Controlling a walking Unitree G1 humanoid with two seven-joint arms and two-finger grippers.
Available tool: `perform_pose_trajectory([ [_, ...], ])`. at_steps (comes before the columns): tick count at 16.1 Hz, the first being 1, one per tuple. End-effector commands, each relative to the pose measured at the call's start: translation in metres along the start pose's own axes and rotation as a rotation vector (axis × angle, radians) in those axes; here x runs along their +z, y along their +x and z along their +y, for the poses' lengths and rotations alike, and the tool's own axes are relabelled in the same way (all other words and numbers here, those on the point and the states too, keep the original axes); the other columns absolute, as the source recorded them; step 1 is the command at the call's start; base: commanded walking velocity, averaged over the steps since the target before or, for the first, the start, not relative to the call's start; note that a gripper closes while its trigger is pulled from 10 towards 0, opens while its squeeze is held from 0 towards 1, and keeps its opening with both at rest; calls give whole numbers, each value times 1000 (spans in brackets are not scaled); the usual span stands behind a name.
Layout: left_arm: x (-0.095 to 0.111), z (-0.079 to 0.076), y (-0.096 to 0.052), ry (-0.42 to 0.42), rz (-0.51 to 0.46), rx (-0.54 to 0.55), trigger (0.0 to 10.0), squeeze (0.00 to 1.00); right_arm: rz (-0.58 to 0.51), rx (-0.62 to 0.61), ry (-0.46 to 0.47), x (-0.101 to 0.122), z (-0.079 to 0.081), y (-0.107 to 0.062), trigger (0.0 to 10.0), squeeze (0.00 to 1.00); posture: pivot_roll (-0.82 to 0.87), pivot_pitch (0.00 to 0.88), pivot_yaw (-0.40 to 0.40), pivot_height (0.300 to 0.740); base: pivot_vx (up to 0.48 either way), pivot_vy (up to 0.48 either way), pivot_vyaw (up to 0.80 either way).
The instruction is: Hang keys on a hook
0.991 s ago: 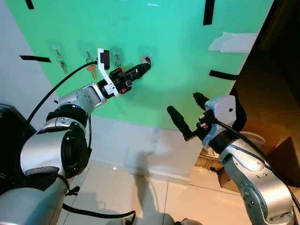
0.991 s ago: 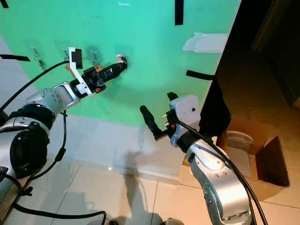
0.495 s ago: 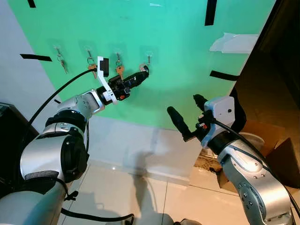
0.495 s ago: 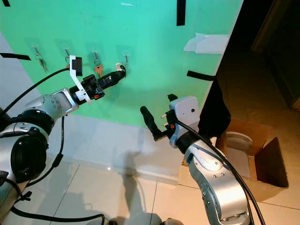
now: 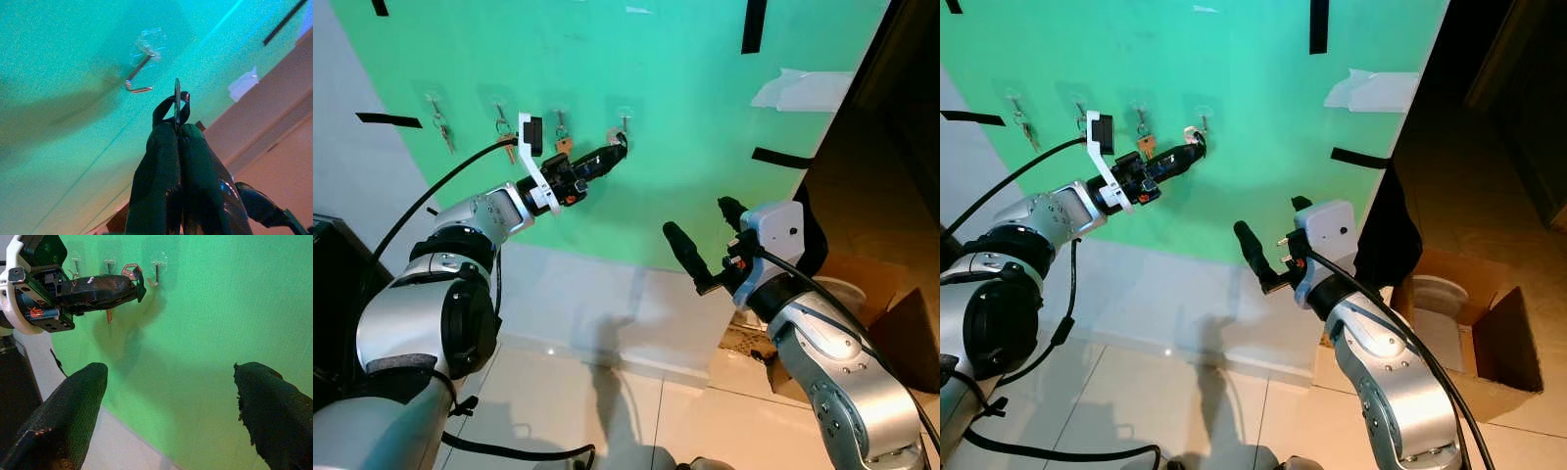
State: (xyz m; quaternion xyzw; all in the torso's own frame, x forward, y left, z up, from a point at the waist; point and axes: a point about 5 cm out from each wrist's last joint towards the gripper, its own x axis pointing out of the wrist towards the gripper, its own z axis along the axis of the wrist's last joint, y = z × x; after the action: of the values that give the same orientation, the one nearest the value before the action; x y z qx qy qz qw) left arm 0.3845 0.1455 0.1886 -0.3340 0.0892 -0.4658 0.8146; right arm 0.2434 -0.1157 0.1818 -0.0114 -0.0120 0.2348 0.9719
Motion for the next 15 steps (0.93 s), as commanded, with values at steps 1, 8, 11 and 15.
perform_pose_trajectory([
  [1, 8, -4, 5, 26, -2, 3, 10000, 0, -22, 8, -10, 6, 3, -1, 10000, 0, -229, 0, 36, 740, 0, 0, 0],
  [8, 4, -1, 6, -13, 20, 64, 10000, 0, -28, 4, -11, 8, 2, 0, 10000, 0, -232, 0, 37, 740, 0, 0, 0],
  [11, 0, 0, 7, -21, 40, 74, 10000, 0, -30, 5, -13, 8, 1, 1, 10000, 0, -235, 0, 38, 740, 0, 0, 0],
  [15, -4, 0, 9, -33, 52, 83, 10000, 0, -29, 4, -16, 8, 0, 1, 10000, 0, -241, 0, 40, 740, 0, 0, 0],
])
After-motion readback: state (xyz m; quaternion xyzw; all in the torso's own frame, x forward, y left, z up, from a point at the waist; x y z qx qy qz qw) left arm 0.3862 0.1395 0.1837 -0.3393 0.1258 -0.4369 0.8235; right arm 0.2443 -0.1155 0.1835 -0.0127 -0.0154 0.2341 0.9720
